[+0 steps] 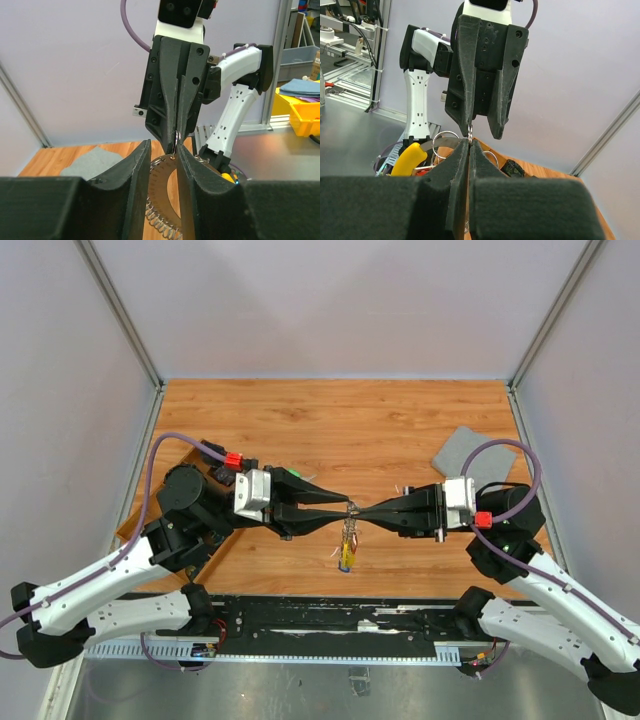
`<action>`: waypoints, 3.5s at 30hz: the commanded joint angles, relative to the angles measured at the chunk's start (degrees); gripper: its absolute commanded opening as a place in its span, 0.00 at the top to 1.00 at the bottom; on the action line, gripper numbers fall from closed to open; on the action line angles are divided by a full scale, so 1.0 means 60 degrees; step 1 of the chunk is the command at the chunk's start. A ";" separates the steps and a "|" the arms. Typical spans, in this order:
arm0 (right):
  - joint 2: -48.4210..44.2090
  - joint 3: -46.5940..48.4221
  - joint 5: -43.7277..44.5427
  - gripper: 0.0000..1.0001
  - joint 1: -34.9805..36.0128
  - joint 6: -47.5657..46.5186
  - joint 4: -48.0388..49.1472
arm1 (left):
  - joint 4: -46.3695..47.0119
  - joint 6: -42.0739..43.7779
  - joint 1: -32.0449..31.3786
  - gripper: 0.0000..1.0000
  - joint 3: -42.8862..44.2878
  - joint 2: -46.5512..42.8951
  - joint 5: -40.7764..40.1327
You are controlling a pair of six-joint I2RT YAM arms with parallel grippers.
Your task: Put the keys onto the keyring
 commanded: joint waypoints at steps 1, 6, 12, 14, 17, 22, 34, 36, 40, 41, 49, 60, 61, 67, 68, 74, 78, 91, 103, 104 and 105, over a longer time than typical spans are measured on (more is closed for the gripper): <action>-0.0095 0.0430 0.0029 0.99 0.0142 -0.0250 0.0140 | -0.0070 0.0223 -0.0109 0.69 0.0291 0.0041 -0.0071; -0.0103 0.0475 0.0083 0.99 0.0151 -0.0342 0.0010 | -0.0081 0.0231 -0.0160 0.73 0.0309 0.0141 -0.0054; -0.0133 0.0527 0.0093 0.99 0.0193 -0.0372 -0.0054 | -0.0142 0.0271 -0.0218 0.88 0.0312 0.0246 -0.0095; -0.0141 0.0537 0.0101 0.99 0.0206 -0.0408 -0.0101 | -0.0166 0.0292 -0.0229 0.97 0.0334 0.0273 -0.0125; -0.0144 0.0600 0.0155 0.99 0.0226 -0.0515 -0.0312 | -0.0334 0.0390 -0.0261 0.99 0.0405 0.0326 -0.0123; -0.0484 0.1003 0.0464 0.88 0.0233 -0.1554 -0.2301 | -0.1244 0.0898 -0.0261 1.00 0.0718 0.0315 -0.0434; -0.0940 0.2547 0.2046 0.65 0.0231 -0.4141 -0.7834 | -0.4641 0.2327 -0.0276 1.00 0.2253 0.0923 -0.1375; -0.0665 0.2838 0.2304 0.65 0.0234 -0.4337 -0.8515 | -0.5132 0.2435 -0.0276 0.99 0.2516 0.1129 -0.1516; -0.0233 0.2988 0.2668 0.63 0.0225 -0.4458 -0.8977 | -0.6234 0.2728 -0.0290 0.99 0.3092 0.1598 -0.1903; -0.0159 0.2963 0.2715 0.62 0.0223 -0.4459 -0.8961 | -0.6403 0.2827 -0.0294 1.00 0.3186 0.1696 -0.1988; 0.0365 0.2850 0.2876 0.60 0.0267 -0.4439 -0.8880 | -0.6901 0.3034 -0.0338 0.99 0.3503 0.2057 -0.2309; 0.0835 0.2613 0.2771 0.68 0.0453 -0.4324 -0.8450 | -0.6800 0.3024 -0.0444 1.00 0.3458 0.2080 -0.2170; 0.0885 0.2603 0.2792 0.68 0.0462 -0.4315 -0.8424 | -0.6783 0.3025 -0.0442 0.99 0.3441 0.2058 -0.2128; 0.1001 0.2584 0.2784 0.73 0.0523 -0.4263 -0.8309 | -0.6681 0.3047 -0.0443 0.99 0.3307 0.1882 -0.1849; 0.1013 0.2582 0.2768 0.74 0.0537 -0.4250 -0.8291 | -0.6679 0.3053 -0.0458 1.00 0.3301 0.1874 -0.1819; 0.1028 0.2577 0.2668 0.79 0.0623 -0.4183 -0.8236 | -0.6610 0.3065 -0.0455 0.99 0.3274 0.1857 -0.1805; 0.1043 0.2570 0.2586 0.82 0.0655 -0.4138 -0.8175 | -0.6602 0.3063 -0.0456 1.00 0.3257 0.1859 -0.1798; 0.1082 0.2561 0.2678 0.99 0.0721 -0.4140 -0.8101 | -0.6337 0.2986 -0.0473 0.99 0.3089 0.1525 -0.1798; -0.0258 0.1000 0.2731 1.00 0.0737 -0.3191 -0.4122 | -0.3305 0.1453 -0.0480 0.67 0.1617 -0.0330 -0.2875; -0.0349 0.0876 0.2663 1.00 0.0736 -0.3160 -0.3828 | -0.3223 0.1385 -0.0470 0.66 0.1594 -0.0426 -0.2917; -0.0423 0.0749 0.2621 1.00 0.0736 -0.3146 -0.3522 | -0.3161 0.1331 -0.0467 0.65 0.1582 -0.0483 -0.2925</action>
